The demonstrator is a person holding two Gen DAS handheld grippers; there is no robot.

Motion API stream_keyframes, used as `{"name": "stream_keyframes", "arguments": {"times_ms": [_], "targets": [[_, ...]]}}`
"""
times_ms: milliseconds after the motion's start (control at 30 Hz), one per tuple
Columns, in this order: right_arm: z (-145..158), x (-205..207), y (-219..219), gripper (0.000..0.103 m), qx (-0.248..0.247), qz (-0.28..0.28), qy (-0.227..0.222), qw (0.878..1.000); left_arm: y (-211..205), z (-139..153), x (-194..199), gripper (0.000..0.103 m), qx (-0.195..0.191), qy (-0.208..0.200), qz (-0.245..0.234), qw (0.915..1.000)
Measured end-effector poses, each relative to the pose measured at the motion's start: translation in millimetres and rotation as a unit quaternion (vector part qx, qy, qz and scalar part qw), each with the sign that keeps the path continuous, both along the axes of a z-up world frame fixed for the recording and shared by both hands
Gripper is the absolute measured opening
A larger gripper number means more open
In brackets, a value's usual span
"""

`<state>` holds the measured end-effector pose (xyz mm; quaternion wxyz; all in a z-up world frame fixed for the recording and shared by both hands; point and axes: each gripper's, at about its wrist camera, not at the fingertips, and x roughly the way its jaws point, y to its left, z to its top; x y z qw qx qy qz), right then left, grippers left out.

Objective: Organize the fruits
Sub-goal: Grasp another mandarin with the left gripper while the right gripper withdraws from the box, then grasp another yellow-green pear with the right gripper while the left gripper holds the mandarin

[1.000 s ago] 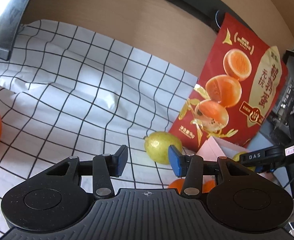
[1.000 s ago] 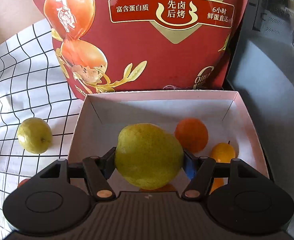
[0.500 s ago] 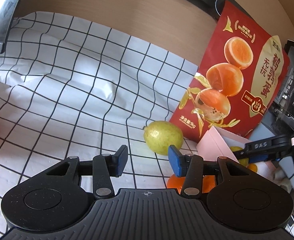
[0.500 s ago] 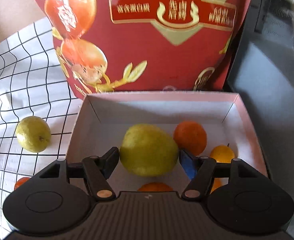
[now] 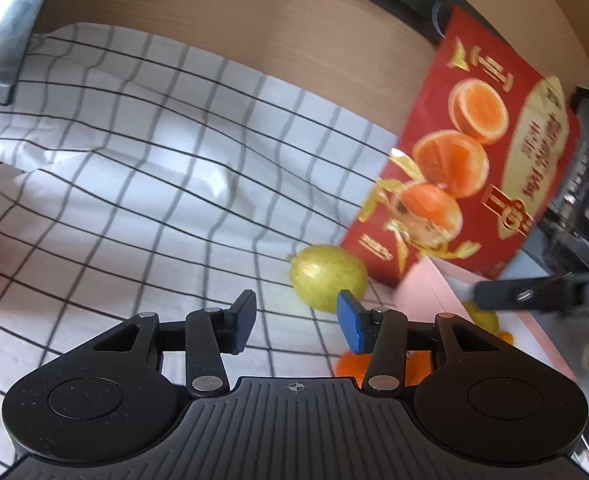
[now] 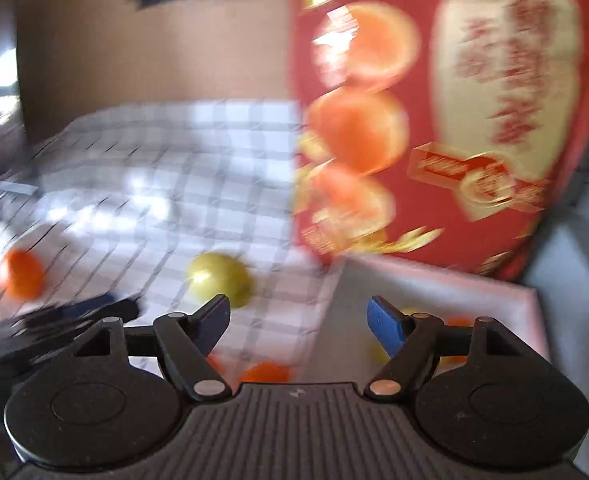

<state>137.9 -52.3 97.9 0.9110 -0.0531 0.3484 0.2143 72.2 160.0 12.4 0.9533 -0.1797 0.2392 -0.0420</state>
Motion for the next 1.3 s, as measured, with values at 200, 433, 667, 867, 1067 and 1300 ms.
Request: {"name": "stream_keyframes", "arguments": {"times_ms": [200, 433, 667, 867, 1067, 1300], "targets": [[-13.0, -6.0, 27.5, 0.076, -0.024, 0.002, 0.009, 1.000, -34.4, -2.2, 1.2, 0.050, 0.059, 0.008, -0.081, 0.9950], [-5.9, 2.2, 4.5, 0.076, -0.018, -0.030, -0.008, 0.999, -56.6, -13.3, 3.1, 0.052, 0.108, 0.016, -0.105, 0.9884], [-17.9, -0.1, 13.4, 0.076, -0.050, -0.008, -0.013, 0.999, -58.6, -17.3, 12.2, 0.055, 0.075, 0.035, -0.131, 0.9879], [-9.2, -2.9, 31.8, 0.077, -0.044, 0.012, -0.011, 0.999, -72.2, -17.7, 14.0, 0.050, 0.099, 0.039, -0.141, 0.9843], [2.2, -4.3, 40.8, 0.077, -0.036, 0.011, -0.023, 0.999, -34.1, -8.4, 13.4, 0.046, 0.039, 0.047, -0.081, 0.9948], [20.0, 2.7, 52.1, 0.077, -0.051, -0.018, -0.067, 0.996, 23.4, 4.7, 0.1, 0.046, -0.031, 0.007, 0.057, 0.9979]]}}
